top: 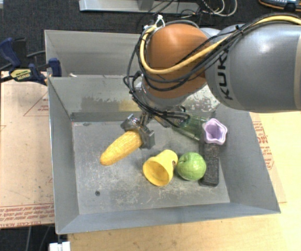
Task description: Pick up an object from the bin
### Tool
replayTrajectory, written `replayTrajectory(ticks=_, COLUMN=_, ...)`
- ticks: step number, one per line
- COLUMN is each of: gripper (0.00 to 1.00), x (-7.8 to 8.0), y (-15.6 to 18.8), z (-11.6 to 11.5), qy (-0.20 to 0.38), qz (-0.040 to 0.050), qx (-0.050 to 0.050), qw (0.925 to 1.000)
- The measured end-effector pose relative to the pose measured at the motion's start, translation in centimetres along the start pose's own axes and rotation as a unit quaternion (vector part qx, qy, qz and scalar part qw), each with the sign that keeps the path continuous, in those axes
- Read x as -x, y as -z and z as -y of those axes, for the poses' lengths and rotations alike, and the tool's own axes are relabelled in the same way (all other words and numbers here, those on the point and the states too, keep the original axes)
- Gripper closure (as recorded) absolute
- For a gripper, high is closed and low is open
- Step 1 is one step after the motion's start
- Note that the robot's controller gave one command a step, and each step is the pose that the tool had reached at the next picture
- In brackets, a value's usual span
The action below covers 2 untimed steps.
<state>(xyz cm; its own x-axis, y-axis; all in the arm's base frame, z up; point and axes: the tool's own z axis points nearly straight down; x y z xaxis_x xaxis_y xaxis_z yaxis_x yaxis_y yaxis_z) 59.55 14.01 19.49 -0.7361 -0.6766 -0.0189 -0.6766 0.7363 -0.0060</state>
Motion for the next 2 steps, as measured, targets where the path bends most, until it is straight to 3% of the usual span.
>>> replayTrajectory(ticks=1, gripper=1.00, x=0.0, y=0.0, z=0.0, qy=0.000, qz=-0.0002, qx=0.000, qw=1.0000)
replayTrajectory(ticks=2, gripper=1.00, x=0.4, y=4.0, z=0.6, qy=-0.004, qz=-0.0022, qx=0.002, qw=1.0000)
